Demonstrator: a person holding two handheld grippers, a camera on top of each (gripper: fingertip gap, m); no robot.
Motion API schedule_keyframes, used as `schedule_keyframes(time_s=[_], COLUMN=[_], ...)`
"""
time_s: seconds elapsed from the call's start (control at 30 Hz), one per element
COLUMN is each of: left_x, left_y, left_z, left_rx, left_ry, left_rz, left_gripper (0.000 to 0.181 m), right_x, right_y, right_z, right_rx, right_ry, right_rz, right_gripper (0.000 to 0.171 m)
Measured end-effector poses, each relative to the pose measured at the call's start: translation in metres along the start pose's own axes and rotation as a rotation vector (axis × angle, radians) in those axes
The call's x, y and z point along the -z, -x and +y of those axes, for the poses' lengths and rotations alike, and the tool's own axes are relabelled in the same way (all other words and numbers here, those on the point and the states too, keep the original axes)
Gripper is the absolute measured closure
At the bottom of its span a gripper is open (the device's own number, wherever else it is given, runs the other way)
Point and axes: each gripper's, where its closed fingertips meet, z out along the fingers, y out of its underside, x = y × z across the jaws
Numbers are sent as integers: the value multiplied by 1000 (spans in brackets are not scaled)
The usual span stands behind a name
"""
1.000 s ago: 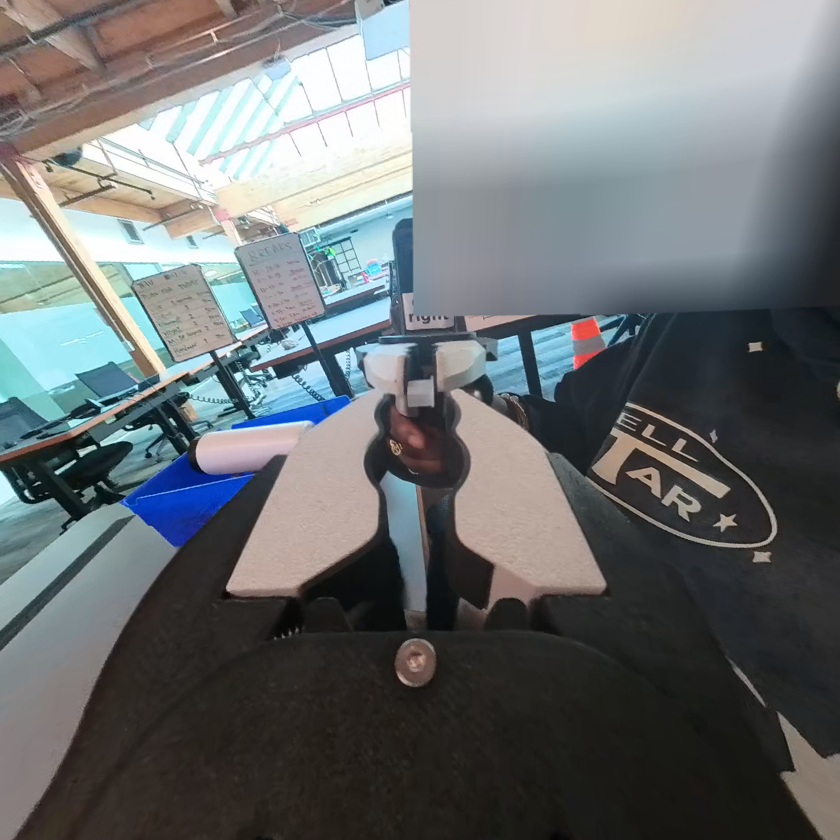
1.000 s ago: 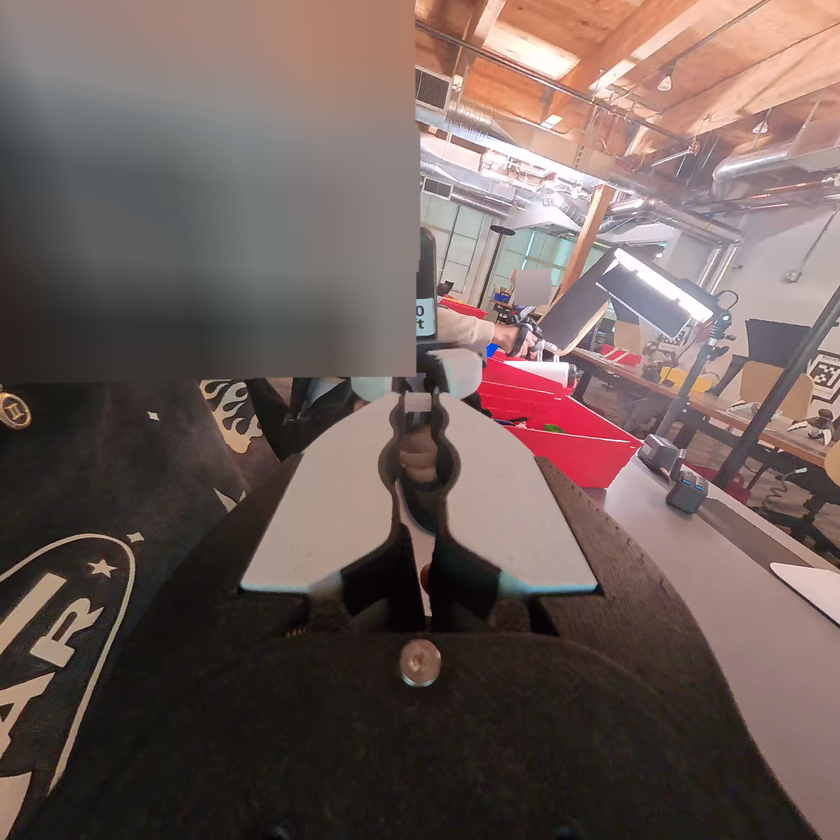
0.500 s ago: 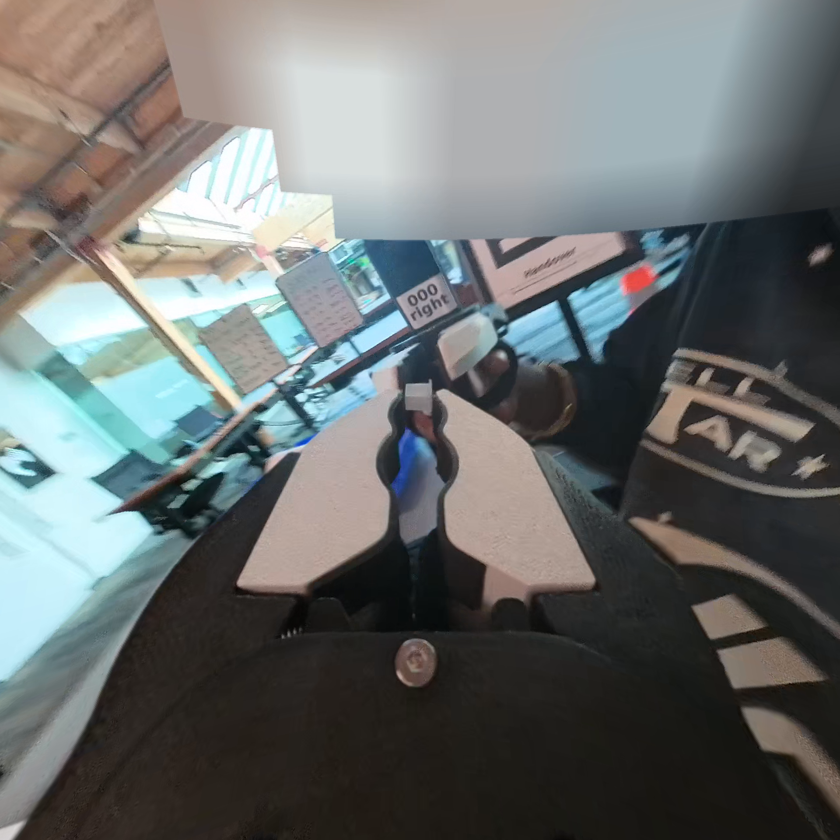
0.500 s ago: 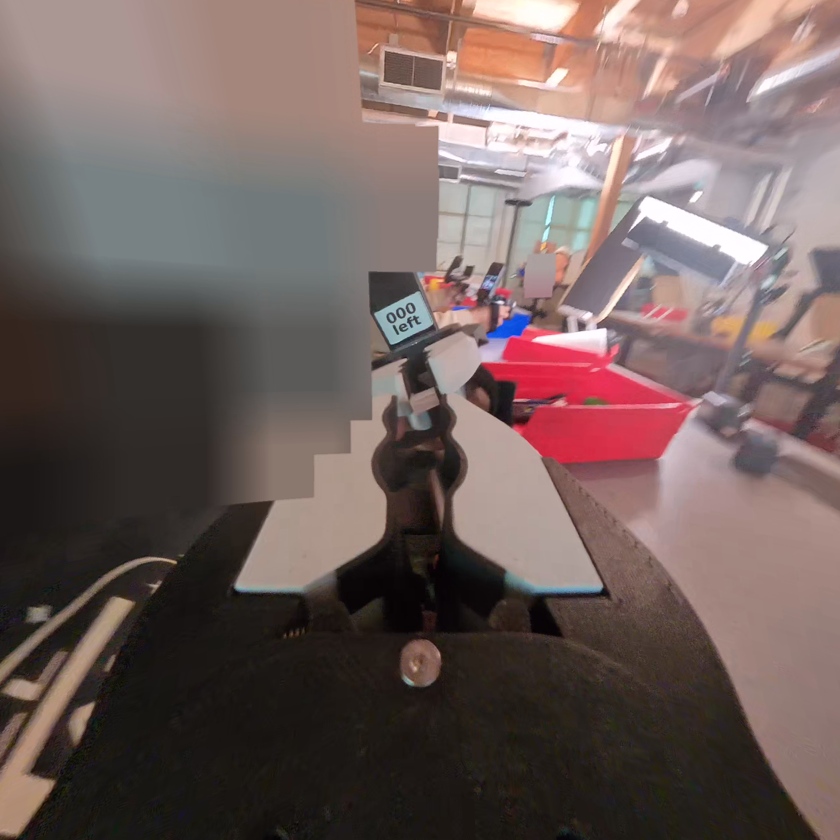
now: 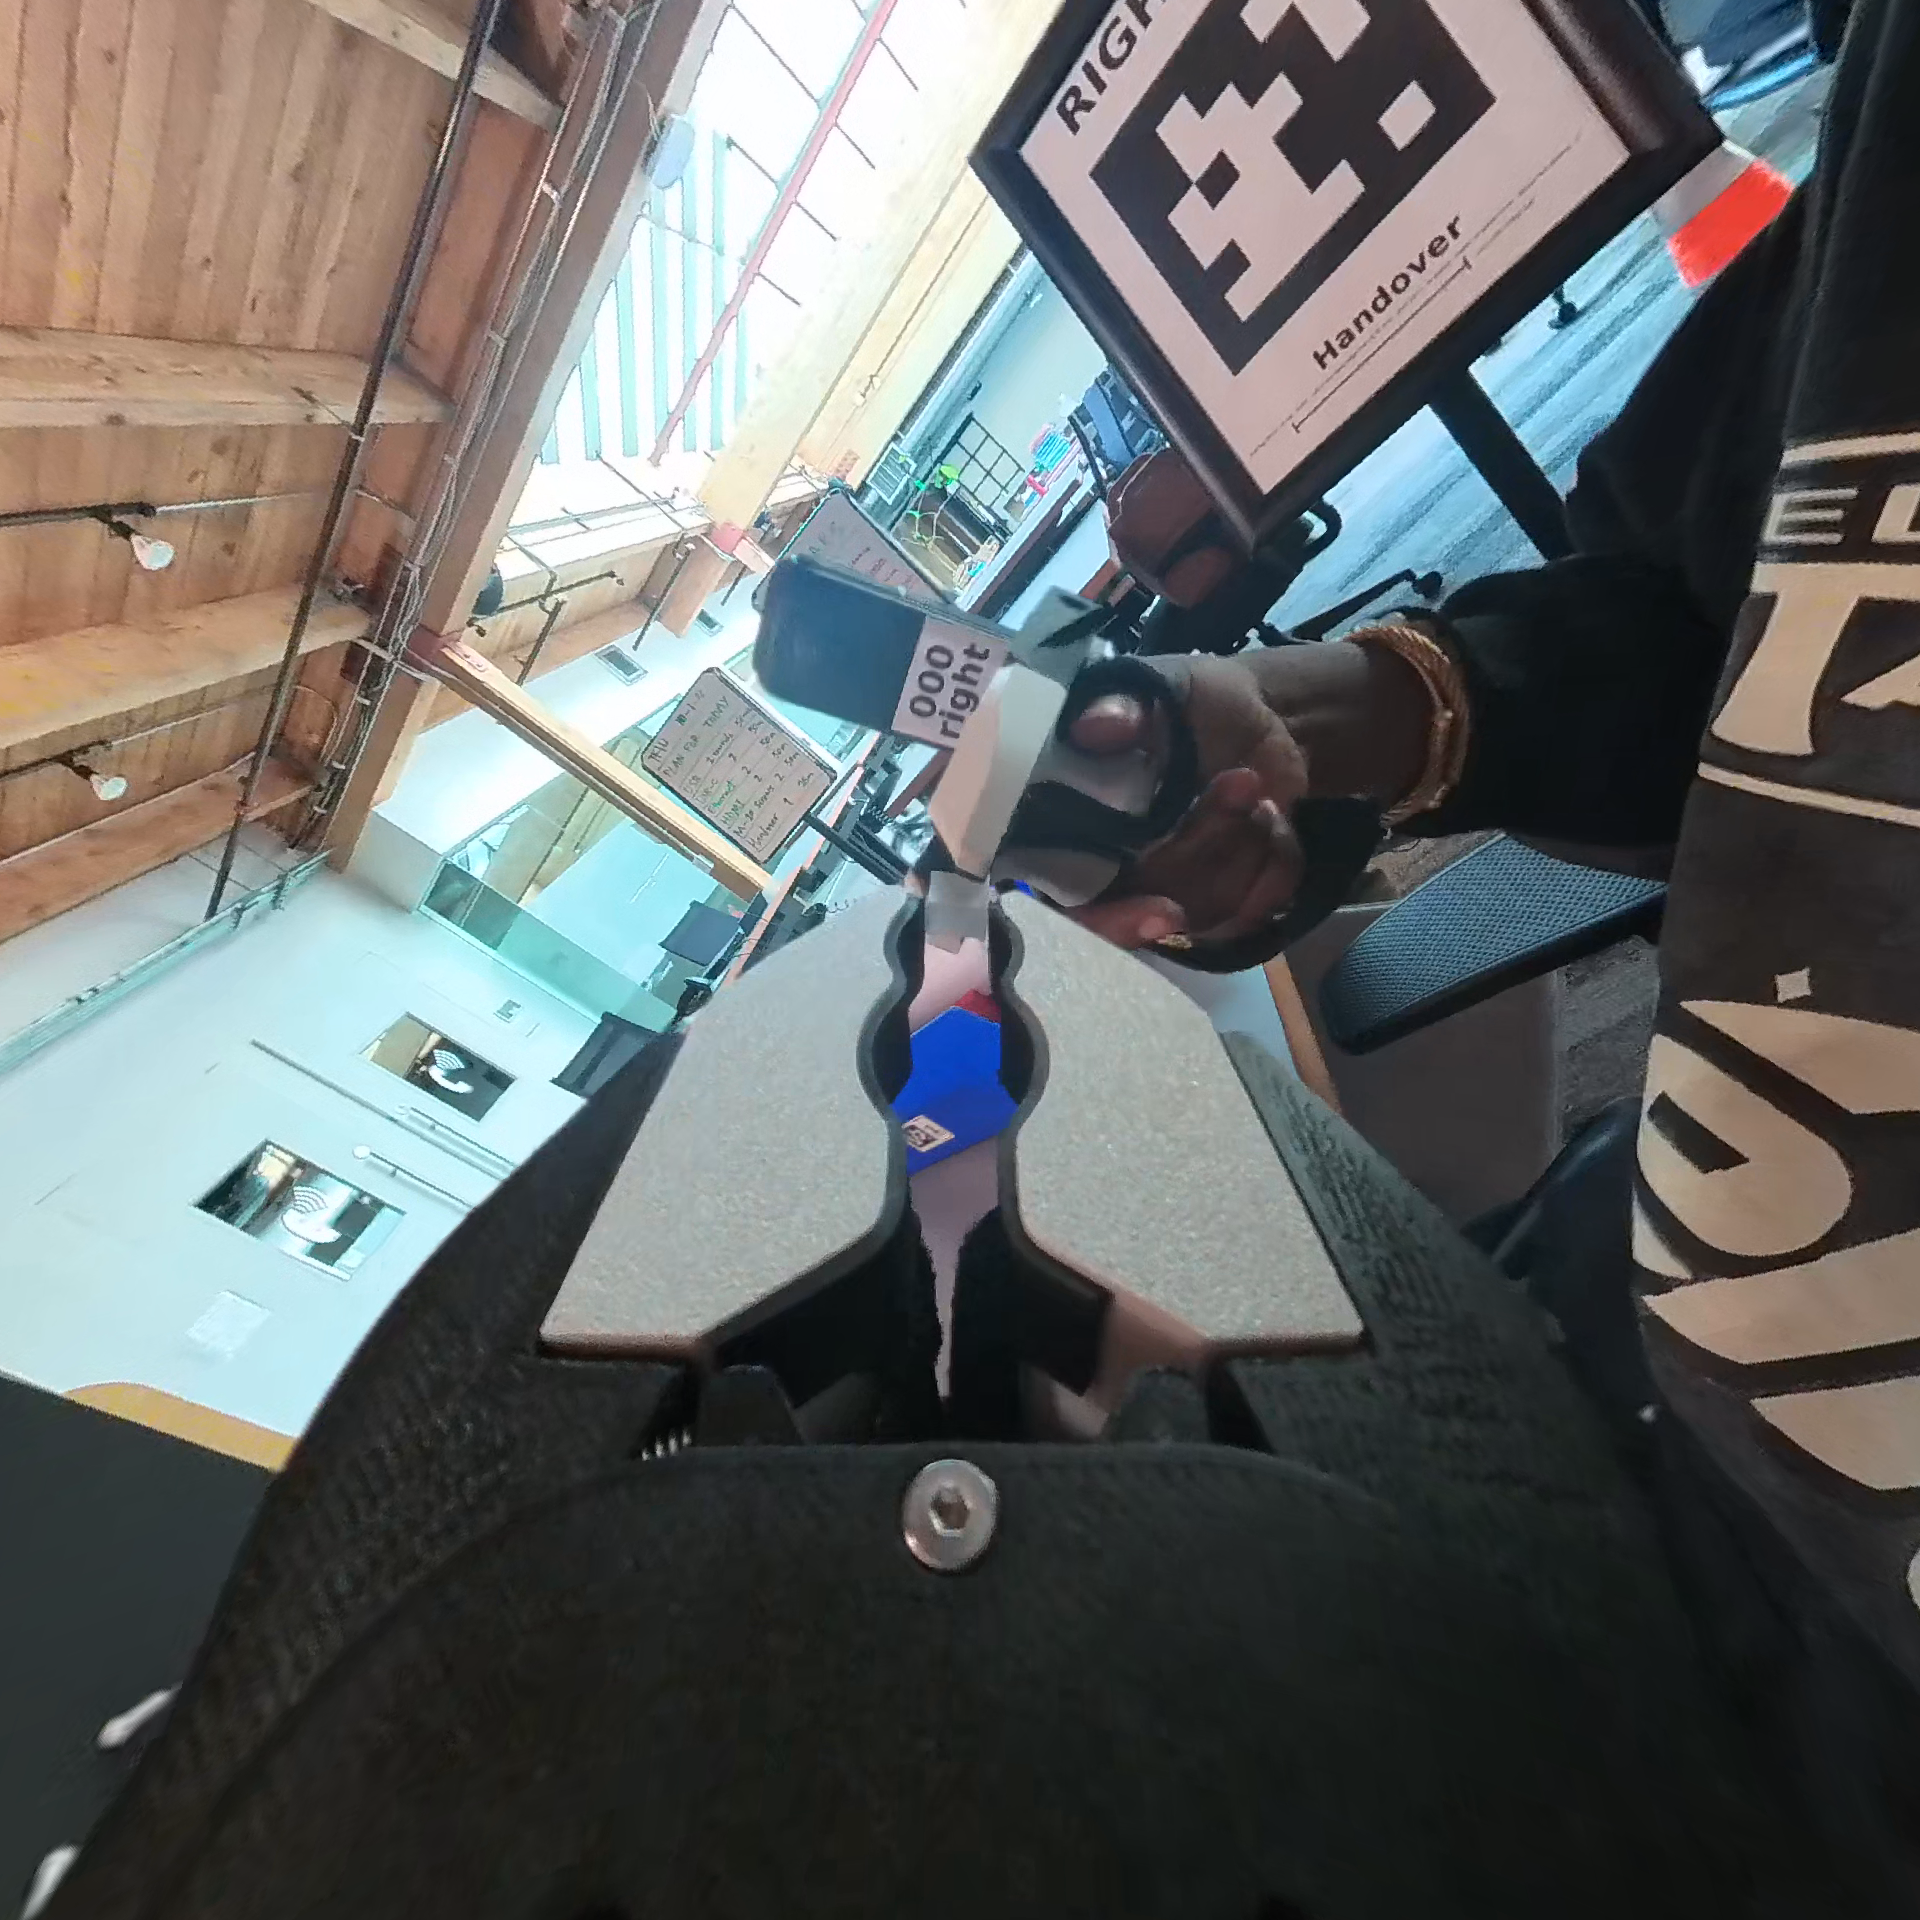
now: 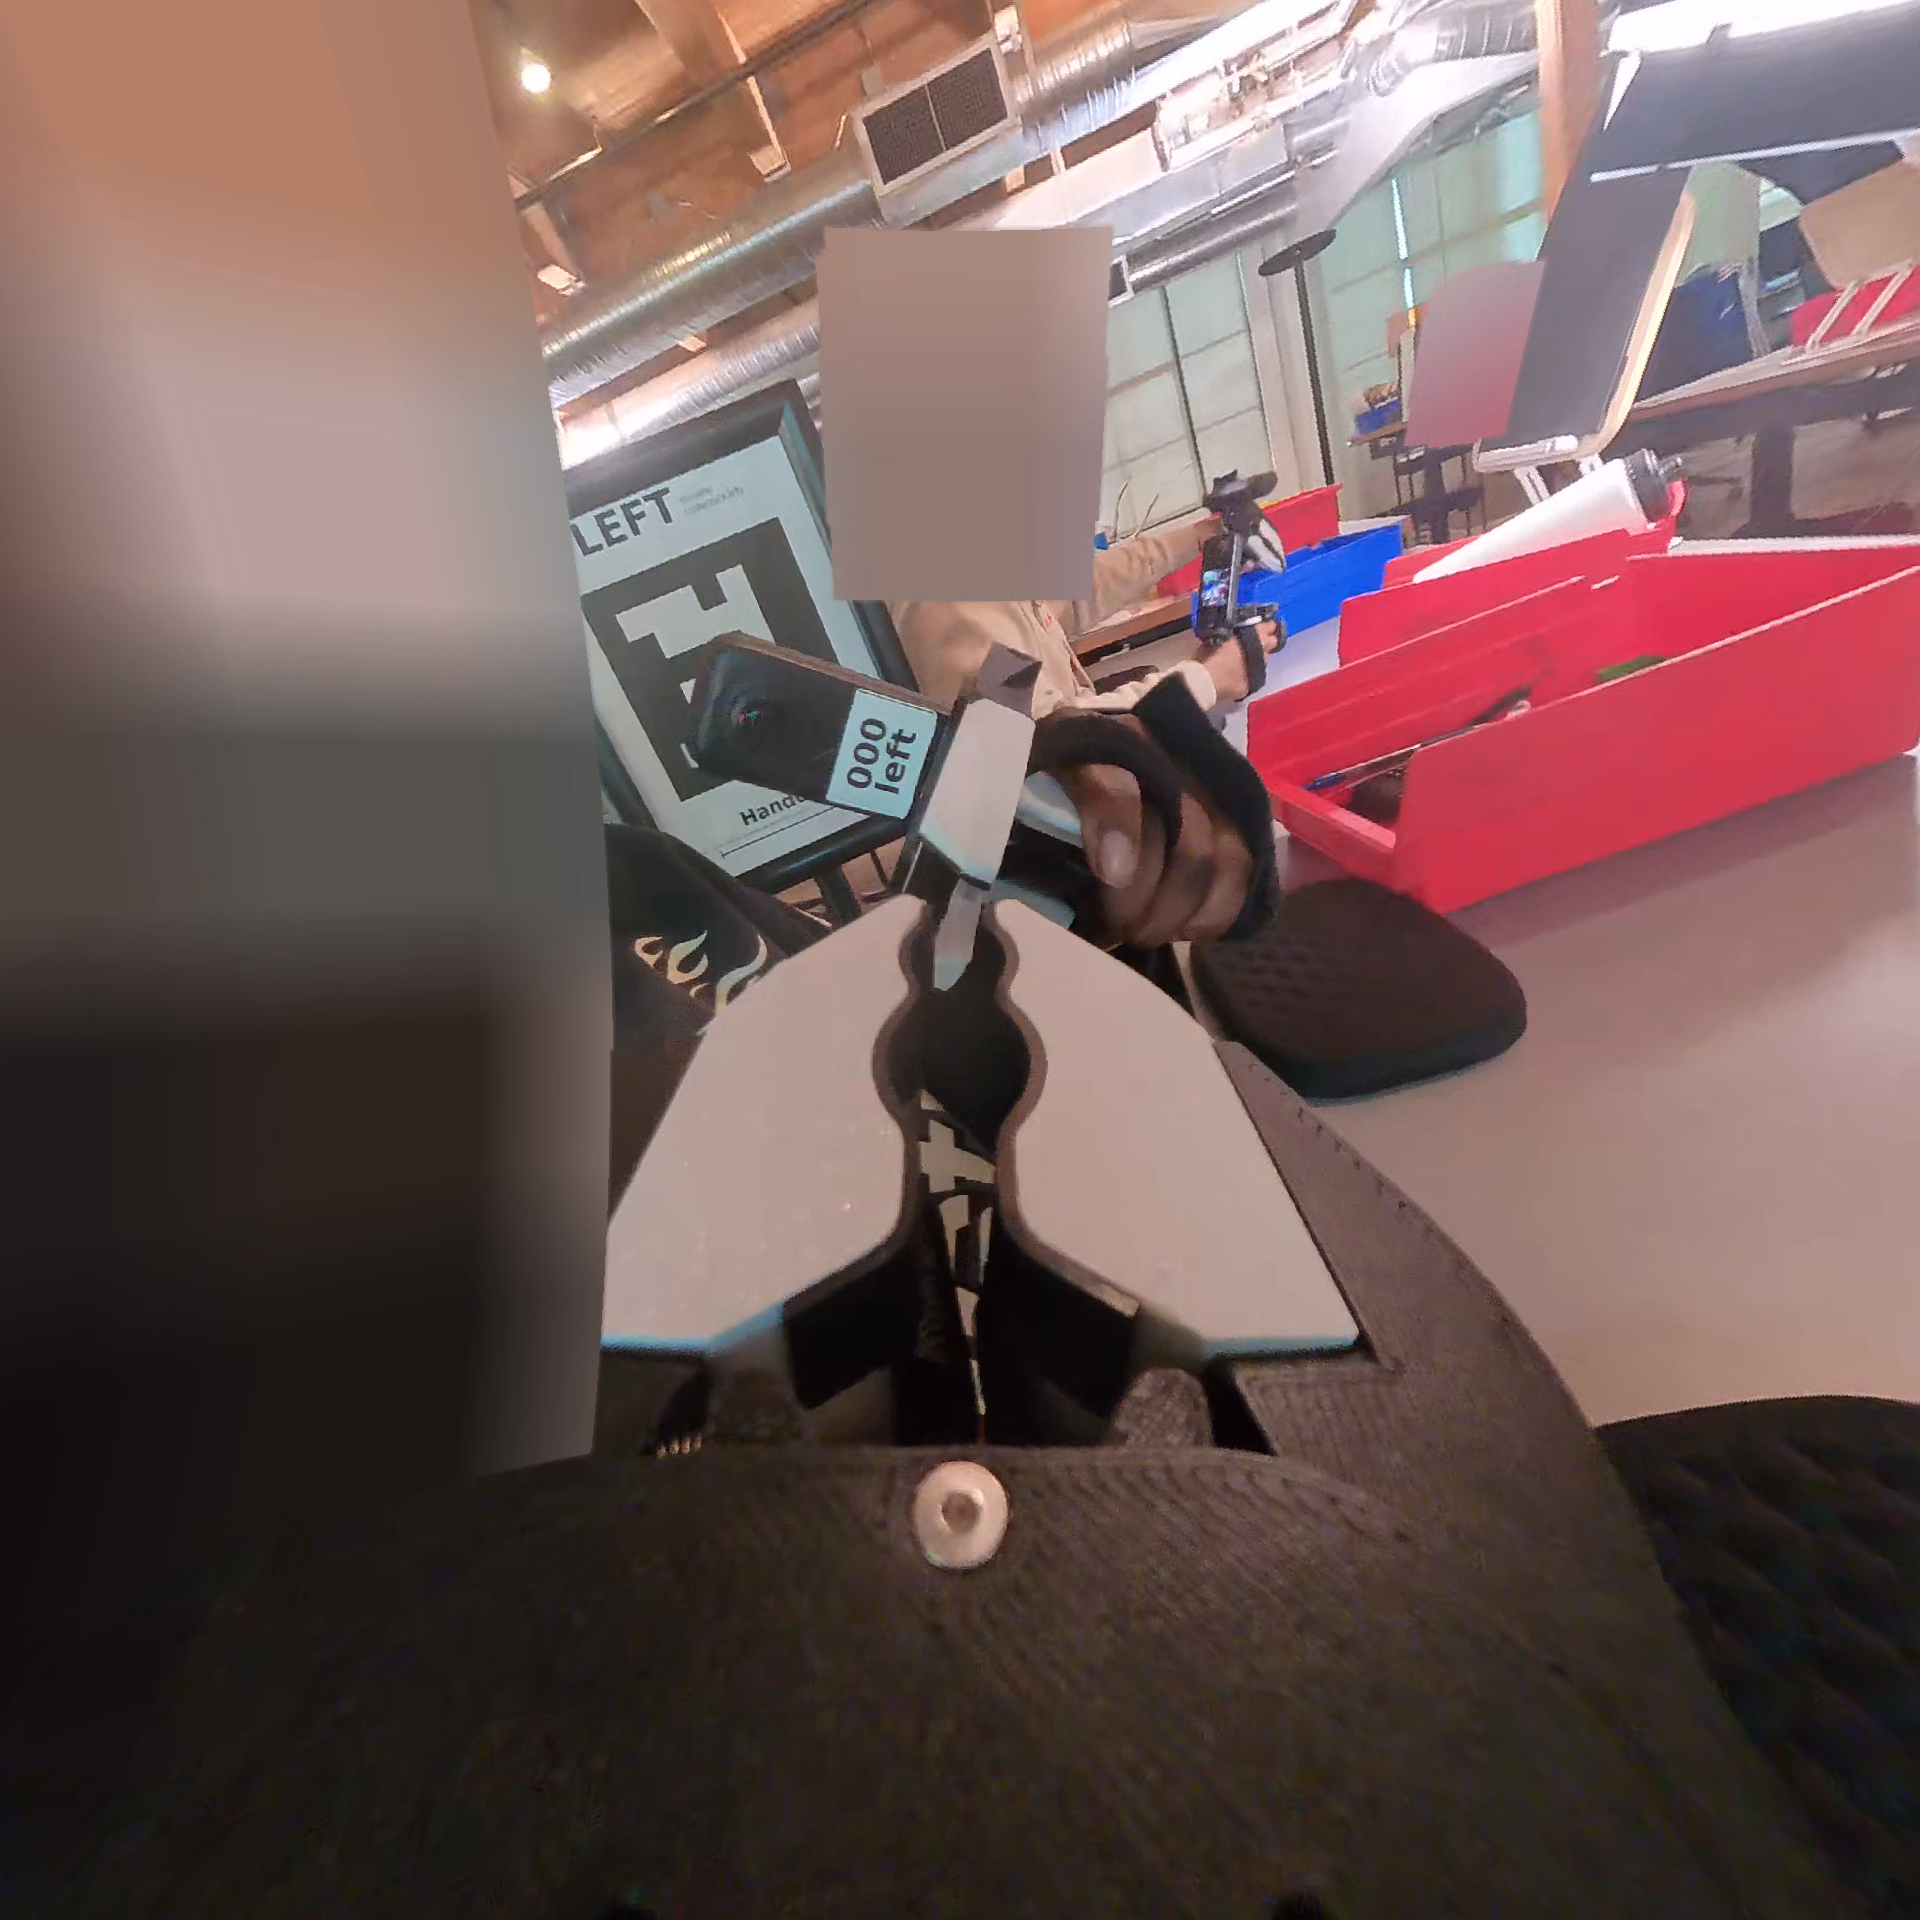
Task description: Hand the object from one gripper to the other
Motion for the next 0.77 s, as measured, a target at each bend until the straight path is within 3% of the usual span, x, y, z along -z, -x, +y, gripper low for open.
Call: schedule_keyframes(time_s=[0.03,0.27,0.37,0.6,0.77], left_x=[0,3,2,1,3], left_y=[1,8,4,1,1], left_z=[-1,-13,-15,-16,-18], left_rx=[35,483,579,547,424], left_ry=[-6,-131,-148,-146,-172], left_rz=[-2,81,130,144,124], left_gripper=[170,165,167,176,176], right_x=[0,3,0,-1,-2], right_y=[0,8,8,10,12], right_z=[-1,-11,-6,-7,-8], right_rx=[25,419,536,580,528], right_ry=[-6,-41,-1,-13,-30], right_rz=[4,99,146,155,132], right_gripper=[164,165,165,165,164])
